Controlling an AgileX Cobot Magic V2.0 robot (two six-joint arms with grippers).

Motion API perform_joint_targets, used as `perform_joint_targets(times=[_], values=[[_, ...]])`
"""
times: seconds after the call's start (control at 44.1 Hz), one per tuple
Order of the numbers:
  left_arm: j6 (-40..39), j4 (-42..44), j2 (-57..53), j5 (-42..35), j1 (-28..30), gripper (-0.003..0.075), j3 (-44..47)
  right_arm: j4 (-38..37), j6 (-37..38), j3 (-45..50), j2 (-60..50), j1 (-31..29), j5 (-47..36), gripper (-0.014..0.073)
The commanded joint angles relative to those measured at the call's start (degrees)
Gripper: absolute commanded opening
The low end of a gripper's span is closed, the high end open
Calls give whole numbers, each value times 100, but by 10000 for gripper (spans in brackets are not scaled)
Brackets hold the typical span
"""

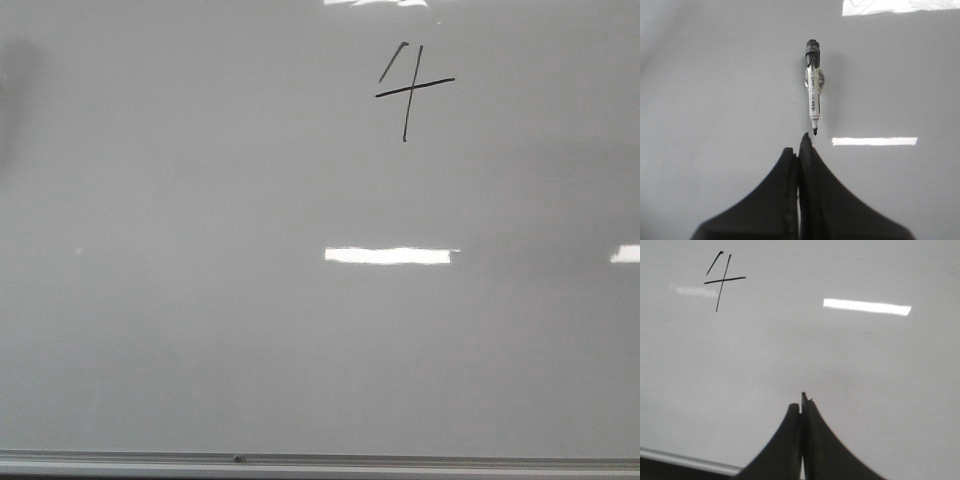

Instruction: Write number 4 on whiteboard

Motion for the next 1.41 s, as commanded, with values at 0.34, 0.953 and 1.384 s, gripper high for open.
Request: perform_joint_targets(times=[0.34, 0.953, 1.384], values=[[11, -22, -82, -481, 13, -20, 31, -22, -46, 1808, -897, -310, -2248, -69], [11, -22, -82, -481, 13, -20, 31, -22, -46, 2146, -969, -328, -2868, -69], [11, -22, -82, -481, 13, -20, 31, -73, 311, 2146, -975, -333, -3093, -69]])
